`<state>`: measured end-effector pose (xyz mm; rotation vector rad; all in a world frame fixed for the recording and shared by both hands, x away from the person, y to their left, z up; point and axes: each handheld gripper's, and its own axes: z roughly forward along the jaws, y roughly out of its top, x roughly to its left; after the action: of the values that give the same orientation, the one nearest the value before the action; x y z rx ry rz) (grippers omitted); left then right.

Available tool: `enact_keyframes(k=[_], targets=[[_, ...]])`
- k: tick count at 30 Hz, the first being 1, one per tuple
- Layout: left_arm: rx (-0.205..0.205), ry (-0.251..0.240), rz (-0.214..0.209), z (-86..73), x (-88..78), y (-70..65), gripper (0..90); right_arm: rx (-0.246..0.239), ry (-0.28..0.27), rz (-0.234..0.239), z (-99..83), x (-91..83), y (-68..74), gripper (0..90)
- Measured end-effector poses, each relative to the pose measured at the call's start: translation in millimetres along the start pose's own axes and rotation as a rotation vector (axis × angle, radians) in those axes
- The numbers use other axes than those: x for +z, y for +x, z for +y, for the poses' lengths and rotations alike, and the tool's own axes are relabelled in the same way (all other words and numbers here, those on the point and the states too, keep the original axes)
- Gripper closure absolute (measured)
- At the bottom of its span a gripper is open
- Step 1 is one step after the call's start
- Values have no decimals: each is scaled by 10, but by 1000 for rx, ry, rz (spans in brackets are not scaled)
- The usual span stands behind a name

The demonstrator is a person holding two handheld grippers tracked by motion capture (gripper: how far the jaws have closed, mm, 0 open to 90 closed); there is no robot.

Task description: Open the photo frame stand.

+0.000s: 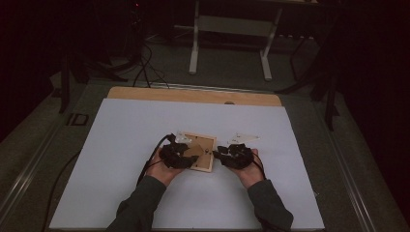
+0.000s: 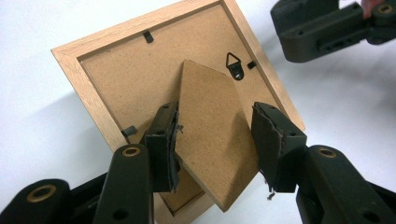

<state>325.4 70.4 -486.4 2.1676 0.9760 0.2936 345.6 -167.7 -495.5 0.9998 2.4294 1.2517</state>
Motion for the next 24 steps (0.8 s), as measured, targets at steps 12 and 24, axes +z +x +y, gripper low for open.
enact_keyframes(k=[12, 24], targets=[[112, -74, 64, -143, -63, -142, 544, 63, 14, 23, 44, 41, -118, 563], [175, -149, 82, -275, -104, -199, 544, 131, 19, 118, 63, 124, -129, 416]])
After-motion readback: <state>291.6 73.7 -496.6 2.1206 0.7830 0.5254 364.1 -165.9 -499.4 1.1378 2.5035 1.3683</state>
